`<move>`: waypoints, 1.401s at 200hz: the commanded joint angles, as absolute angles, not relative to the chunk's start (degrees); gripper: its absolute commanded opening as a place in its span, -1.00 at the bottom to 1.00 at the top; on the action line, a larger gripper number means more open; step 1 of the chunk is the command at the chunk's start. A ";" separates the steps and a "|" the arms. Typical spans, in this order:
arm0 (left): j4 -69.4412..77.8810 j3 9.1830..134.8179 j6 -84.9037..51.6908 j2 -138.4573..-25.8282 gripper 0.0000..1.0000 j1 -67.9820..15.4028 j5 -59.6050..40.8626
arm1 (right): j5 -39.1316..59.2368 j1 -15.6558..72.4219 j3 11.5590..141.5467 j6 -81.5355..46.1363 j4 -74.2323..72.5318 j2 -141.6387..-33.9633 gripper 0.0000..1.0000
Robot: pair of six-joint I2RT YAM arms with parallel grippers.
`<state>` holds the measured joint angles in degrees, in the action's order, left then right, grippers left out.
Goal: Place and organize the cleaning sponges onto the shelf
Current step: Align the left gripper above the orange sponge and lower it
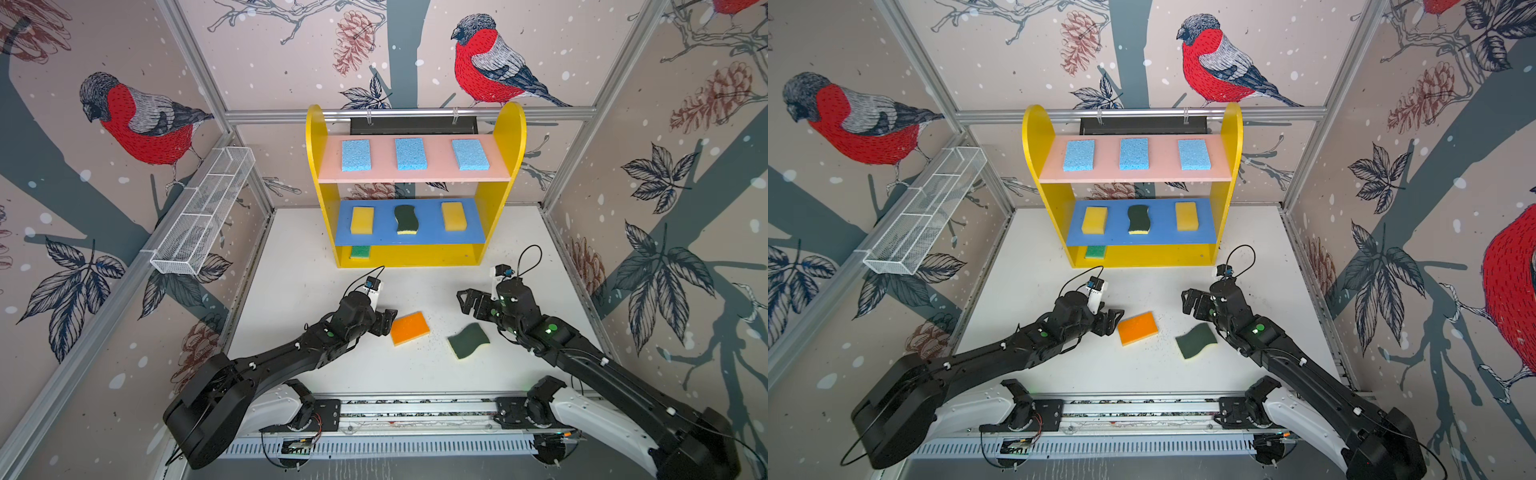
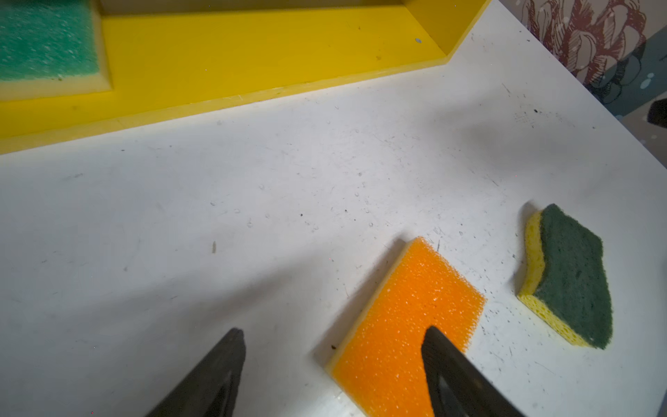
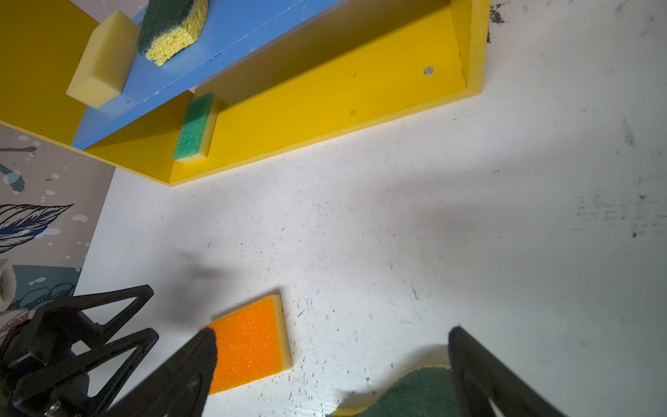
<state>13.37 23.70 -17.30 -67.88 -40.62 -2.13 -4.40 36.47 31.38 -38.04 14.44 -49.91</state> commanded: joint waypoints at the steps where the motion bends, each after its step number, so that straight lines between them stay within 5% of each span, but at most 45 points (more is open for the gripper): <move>1: 14.77 23.74 -15.97 -69.53 0.56 -40.60 -5.85 | -5.14 36.54 30.94 -39.21 14.16 -49.83 0.99; 72: 17.59 21.42 -18.10 -71.34 0.56 -40.60 -14.62 | -4.30 36.66 29.71 -39.46 13.06 -49.85 0.99; 280: 13.28 24.78 -13.25 -76.29 0.58 -44.93 -17.70 | -3.80 37.27 26.72 -41.30 12.70 -46.08 0.99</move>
